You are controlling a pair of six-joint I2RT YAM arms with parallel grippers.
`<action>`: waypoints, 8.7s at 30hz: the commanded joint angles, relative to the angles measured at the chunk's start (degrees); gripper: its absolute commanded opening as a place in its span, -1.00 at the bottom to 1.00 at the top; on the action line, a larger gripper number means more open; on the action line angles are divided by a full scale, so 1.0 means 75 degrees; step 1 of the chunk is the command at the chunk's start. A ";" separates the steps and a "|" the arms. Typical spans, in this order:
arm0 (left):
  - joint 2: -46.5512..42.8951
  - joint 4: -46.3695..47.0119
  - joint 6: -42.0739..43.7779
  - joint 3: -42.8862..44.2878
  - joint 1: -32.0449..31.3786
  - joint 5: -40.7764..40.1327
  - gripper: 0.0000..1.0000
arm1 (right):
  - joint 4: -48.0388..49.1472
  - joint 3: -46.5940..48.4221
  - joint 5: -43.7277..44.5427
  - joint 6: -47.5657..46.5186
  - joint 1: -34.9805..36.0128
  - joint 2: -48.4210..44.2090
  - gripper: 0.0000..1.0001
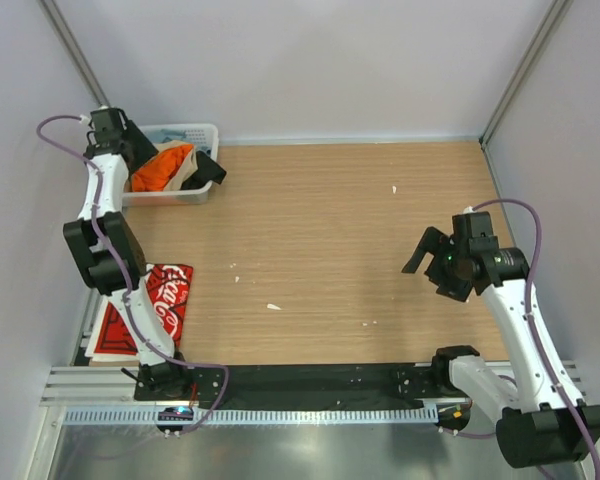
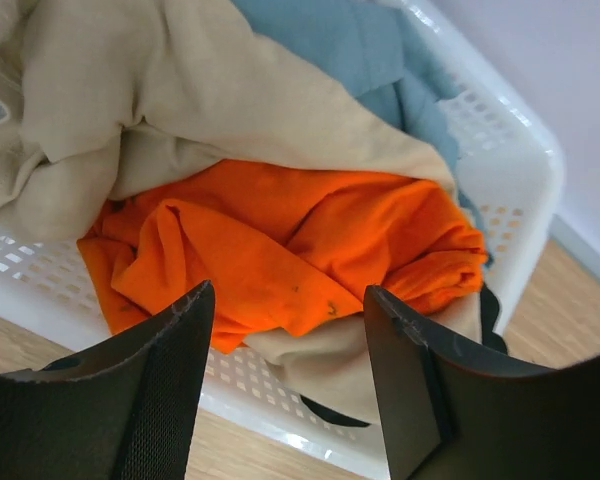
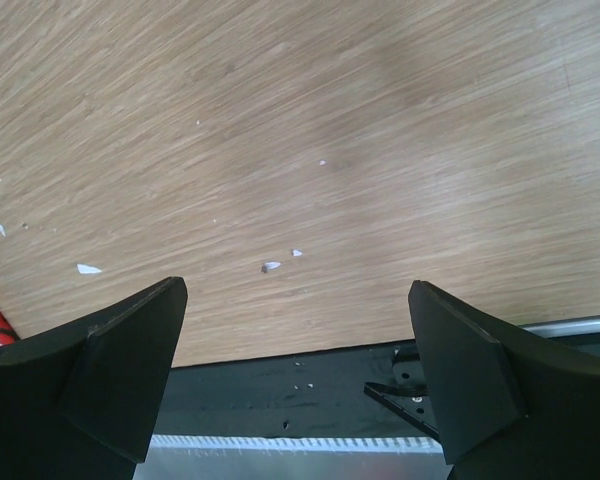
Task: Fold and stack the t-shirts
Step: Grab the tshirt from the pile, then move the tshirt to the center of the board, then flatten the tshirt out
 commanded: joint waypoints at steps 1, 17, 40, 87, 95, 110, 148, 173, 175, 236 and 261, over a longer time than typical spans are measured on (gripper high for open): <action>0.0231 -0.0853 0.0373 0.0523 -0.0070 -0.0411 0.24 | 0.0321 0.0507 0.0398 -0.0241 -0.0016 0.0466 0.99; 0.1626 -0.0994 0.0256 0.1588 -0.0175 -0.0376 -0.45 | 0.0743 0.0707 0.0435 -0.0030 -0.0027 0.1440 0.99; -0.2846 0.0683 -0.2289 0.3570 -0.2242 0.1921 -1.00 | 0.0415 0.0496 0.0118 0.0368 0.0301 0.0444 0.99; 0.0089 -0.1825 0.0490 -0.1273 -0.4570 -0.0177 0.08 | 0.3064 0.1725 -0.0961 -0.1342 0.2469 0.6244 0.38; 0.1193 -0.2341 0.0466 -0.0299 -0.4582 -0.0563 -0.25 | 0.3683 0.3201 -0.0808 -0.0665 0.2480 0.6982 0.20; 0.1111 -0.2107 0.0900 -0.0944 -0.4582 -0.1442 -0.16 | 0.5043 0.6284 0.0574 0.2453 0.4191 0.9666 -0.23; 0.0854 -0.1404 0.0772 -0.1013 -0.4160 -0.0529 -0.77 | 0.3849 0.8359 0.1523 0.1857 0.4777 1.1682 -0.30; -0.5343 -0.0233 0.1415 0.0696 -0.3785 0.0151 -1.00 | 0.4925 0.7717 0.3683 -0.3006 0.3910 0.3604 -0.98; -0.5708 -0.0232 0.1697 0.0837 -0.3785 -0.0011 -1.00 | 0.5021 0.7025 0.2911 -0.2867 0.3910 0.2885 -0.98; -0.3826 -0.3478 -0.2171 -0.5749 -0.6832 -0.1992 0.61 | 0.2418 0.2466 0.2848 0.0392 0.3607 0.6619 0.47; 0.4277 -0.4639 0.1369 0.4868 -0.5719 -0.4594 0.86 | 0.2318 0.5767 0.3539 -0.0908 0.1086 1.0229 0.64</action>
